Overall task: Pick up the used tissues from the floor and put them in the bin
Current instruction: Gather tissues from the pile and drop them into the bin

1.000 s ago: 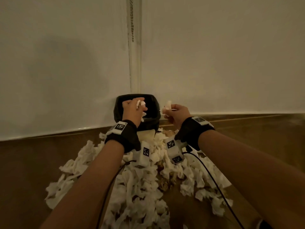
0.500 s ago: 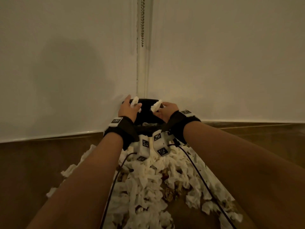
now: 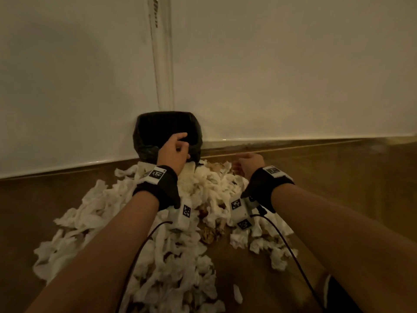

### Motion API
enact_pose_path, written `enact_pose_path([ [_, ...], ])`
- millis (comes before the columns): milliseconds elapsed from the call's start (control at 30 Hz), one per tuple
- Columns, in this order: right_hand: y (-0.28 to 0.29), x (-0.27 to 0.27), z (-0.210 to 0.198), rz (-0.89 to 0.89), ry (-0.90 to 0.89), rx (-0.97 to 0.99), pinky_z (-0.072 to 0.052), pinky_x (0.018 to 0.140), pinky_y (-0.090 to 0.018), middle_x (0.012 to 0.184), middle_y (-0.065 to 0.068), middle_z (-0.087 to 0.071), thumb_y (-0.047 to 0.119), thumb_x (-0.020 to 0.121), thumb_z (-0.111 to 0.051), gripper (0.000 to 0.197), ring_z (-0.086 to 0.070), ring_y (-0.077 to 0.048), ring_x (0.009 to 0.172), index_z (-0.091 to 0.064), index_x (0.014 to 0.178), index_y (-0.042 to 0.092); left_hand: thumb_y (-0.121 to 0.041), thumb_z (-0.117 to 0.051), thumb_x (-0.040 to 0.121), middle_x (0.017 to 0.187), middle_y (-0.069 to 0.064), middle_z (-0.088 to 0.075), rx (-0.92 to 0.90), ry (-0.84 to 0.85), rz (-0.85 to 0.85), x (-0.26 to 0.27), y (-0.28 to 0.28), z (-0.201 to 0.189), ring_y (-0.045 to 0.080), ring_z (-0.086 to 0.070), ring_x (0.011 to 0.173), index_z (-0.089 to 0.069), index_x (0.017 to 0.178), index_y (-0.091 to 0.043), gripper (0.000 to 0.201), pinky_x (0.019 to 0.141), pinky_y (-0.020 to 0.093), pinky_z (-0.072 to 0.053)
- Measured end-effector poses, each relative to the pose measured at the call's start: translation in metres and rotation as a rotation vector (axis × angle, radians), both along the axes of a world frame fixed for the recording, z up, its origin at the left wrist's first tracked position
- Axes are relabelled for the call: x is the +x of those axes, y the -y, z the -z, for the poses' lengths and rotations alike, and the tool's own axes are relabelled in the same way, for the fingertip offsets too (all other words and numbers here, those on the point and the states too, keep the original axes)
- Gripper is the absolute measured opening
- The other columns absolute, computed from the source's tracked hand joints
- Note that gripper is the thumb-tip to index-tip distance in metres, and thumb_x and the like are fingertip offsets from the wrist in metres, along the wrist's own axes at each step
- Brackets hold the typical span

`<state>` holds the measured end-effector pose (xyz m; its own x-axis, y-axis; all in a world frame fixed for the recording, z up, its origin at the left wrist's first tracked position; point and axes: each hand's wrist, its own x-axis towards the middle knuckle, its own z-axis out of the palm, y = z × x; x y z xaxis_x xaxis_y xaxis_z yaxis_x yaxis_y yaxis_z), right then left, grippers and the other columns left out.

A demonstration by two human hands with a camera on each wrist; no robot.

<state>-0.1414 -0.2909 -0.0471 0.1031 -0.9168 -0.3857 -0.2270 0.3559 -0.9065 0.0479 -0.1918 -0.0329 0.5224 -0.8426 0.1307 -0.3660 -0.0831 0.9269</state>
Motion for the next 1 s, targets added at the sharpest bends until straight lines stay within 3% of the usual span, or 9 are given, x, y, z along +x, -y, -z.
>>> enact_pose_path([
  [67, -0.01, -0.036, 0.017, 0.074, -0.031, 0.076, -0.046, 0.038, -0.017, 0.068, -0.01, -0.058, -0.001, 0.096, -0.042, 0.023, -0.056, -0.017, 0.047, -0.057, 0.113, 0.003, -0.017, -0.046, 0.095, 0.092, -0.003, -0.064, 0.059, 0.003, 0.089, -0.023, -0.004, 0.015, 0.004, -0.06, 0.067, -0.056, 0.12, -0.022, 0.027, 0.058, 0.014, -0.044],
  [167, -0.024, -0.083, 0.044, 0.143, -0.156, 0.165, -0.047, 0.041, -0.023, 0.069, -0.01, -0.058, 0.004, 0.097, -0.042, 0.023, -0.053, -0.018, 0.055, -0.06, 0.111, 0.002, -0.016, -0.047, 0.093, 0.087, -0.006, -0.066, 0.185, 0.051, 0.199, -0.055, -0.01, 0.041, 0.009, -0.062, 0.073, -0.063, 0.105, -0.025, 0.022, 0.06, 0.015, -0.045],
  [300, -0.041, -0.128, 0.077, 0.162, -0.326, 0.27, -0.056, 0.072, -0.036, 0.077, -0.004, -0.061, 0.007, 0.097, -0.043, 0.026, -0.059, -0.022, 0.077, -0.061, 0.117, 0.006, -0.023, -0.051, 0.092, 0.09, -0.006, -0.067, 0.382, 0.114, 0.353, -0.089, -0.017, 0.073, 0.008, -0.061, 0.079, -0.062, 0.098, -0.03, 0.014, 0.071, 0.025, -0.05],
  [433, -0.059, -0.15, 0.1, 0.145, -0.366, 0.32, -0.05, 0.095, -0.042, 0.112, -0.015, -0.065, 0.004, 0.097, -0.043, 0.028, -0.06, -0.028, 0.097, -0.062, 0.117, 0.001, -0.021, -0.059, 0.088, 0.101, -0.004, -0.067, 0.501, 0.291, 0.538, -0.121, -0.024, 0.096, 0.013, -0.062, 0.092, -0.065, 0.093, -0.026, 0.01, 0.079, 0.026, -0.049],
  [533, -0.072, -0.16, 0.109, 0.127, -0.397, 0.324, -0.048, 0.098, -0.043, 0.116, -0.016, -0.061, 0.009, 0.097, -0.046, 0.029, -0.059, -0.032, 0.106, -0.061, 0.12, 0.003, -0.021, -0.062, 0.087, 0.112, -0.001, -0.064, 0.672, 0.475, 0.923, -0.152, -0.039, 0.113, 0.016, -0.06, 0.103, -0.065, 0.106, -0.02, 0.02, 0.08, 0.021, -0.044],
  [633, -0.08, -0.17, 0.115, 0.104, -0.475, 0.328, -0.049, 0.088, -0.035, 0.124, -0.014, -0.059, 0.013, 0.096, -0.048, 0.032, -0.057, -0.034, 0.111, -0.058, 0.126, 0.007, -0.026, -0.067, 0.084, 0.12, 0.004, -0.058, 0.796, 0.664, 1.178, -0.179, -0.063, 0.131, 0.023, -0.056, 0.109, -0.058, 0.118, -0.017, 0.037, 0.084, 0.028, -0.045],
  [800, -0.09, -0.178, 0.127, 0.154, -0.563, 0.368, -0.047, 0.096, -0.047, 0.131, -0.016, -0.05, 0.028, 0.094, -0.05, 0.036, -0.053, -0.038, 0.112, -0.054, 0.127, 0.017, -0.032, -0.073, 0.078, 0.125, 0.006, -0.041, 0.924, 0.803, 1.288, -0.191, -0.098, 0.152, 0.03, -0.05, 0.109, -0.053, 0.121, -0.019, 0.05, 0.083, 0.035, -0.045],
  [933, -0.097, -0.179, 0.13, 0.127, -0.712, 0.404, -0.038, 0.105, -0.046, 0.144, -0.016, -0.03, 0.037, 0.092, -0.049, 0.043, -0.042, -0.038, 0.124, -0.047, 0.132, 0.021, -0.018, -0.067, 0.083, 0.128, 0.01, -0.041, 0.919, 0.844, 1.317, -0.191, -0.106, 0.158, 0.031, -0.05, 0.111, -0.054, 0.122, -0.012, 0.041, 0.087, 0.036, -0.044],
  [1000, -0.101, -0.181, 0.135, 0.096, -0.732, 0.431, -0.036, 0.107, -0.044, 0.146, -0.015, -0.032, 0.033, 0.093, -0.049, 0.045, -0.038, -0.036, 0.129, -0.045, 0.135, 0.017, -0.017, -0.066, 0.084, 0.126, 0.009, -0.045, 0.934, 0.816, 1.31, -0.193, -0.103, 0.158, 0.029, -0.052, 0.111, -0.056, 0.117, -0.011, 0.035, 0.088, 0.036, -0.044],
])
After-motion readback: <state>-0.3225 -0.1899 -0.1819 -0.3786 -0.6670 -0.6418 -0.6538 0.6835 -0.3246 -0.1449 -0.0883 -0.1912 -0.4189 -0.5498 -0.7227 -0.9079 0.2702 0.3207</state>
